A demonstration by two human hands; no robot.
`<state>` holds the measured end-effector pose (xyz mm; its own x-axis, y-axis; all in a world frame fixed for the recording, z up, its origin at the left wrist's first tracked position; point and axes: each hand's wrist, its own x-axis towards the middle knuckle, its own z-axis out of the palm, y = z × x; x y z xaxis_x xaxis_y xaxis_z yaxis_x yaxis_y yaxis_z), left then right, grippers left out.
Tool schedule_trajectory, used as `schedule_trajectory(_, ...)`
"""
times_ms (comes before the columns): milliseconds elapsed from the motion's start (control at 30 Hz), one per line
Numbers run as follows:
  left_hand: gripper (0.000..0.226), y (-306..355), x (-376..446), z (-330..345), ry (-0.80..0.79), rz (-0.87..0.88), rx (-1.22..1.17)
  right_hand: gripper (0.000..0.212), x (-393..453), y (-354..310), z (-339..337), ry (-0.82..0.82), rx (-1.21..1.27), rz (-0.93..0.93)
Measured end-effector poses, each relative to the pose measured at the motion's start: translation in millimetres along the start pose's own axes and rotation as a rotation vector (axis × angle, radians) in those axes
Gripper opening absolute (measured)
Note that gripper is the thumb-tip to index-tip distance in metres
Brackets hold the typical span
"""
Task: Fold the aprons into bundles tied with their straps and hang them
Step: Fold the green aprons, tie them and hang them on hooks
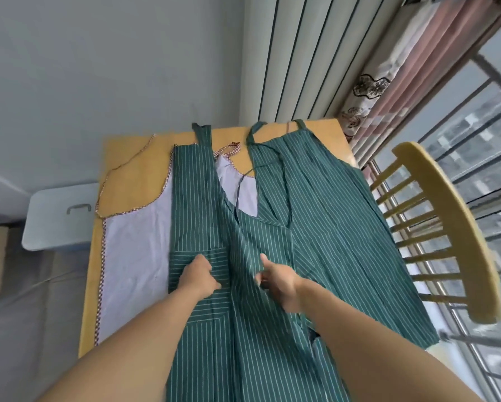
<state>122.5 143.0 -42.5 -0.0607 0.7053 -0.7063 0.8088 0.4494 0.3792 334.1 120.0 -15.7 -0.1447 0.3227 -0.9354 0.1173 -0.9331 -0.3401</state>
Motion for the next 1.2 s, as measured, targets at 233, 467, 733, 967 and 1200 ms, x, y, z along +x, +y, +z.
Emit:
schedule_trajectory(233, 0.049, 7.4, 14.2, -14.5, -0.054, -0.069, 0.152, 0.075, 16.4, -3.5, 17.2, -0.255, -0.025, 0.036)
schedule_trajectory(467, 0.049, 8.8, 8.9, -14.9, -0.017, -0.076, 0.133, 0.071, 16.2, -16.9, 15.6, -0.078, 0.347, -0.12)
schedule_trajectory(733, 0.059, 9.9, 1.8, -16.3, -0.029, -0.066, 0.178, 0.053, 13.7, -17.2, -17.3, 0.697, 0.191, -0.477)
schedule_trajectory(967, 0.105, 15.1, -2.0, -12.1, 0.115, 0.306, 0.454, 0.052, 8.7, -39.5, -39.1, 0.674, -0.053, -0.457)
schedule_trajectory(1200, 0.132, 12.5, 5.4, 11.1, -0.035, 0.215, 0.472, 0.101, -25.5, 7.2, -41.1, 0.298, -0.308, -0.179)
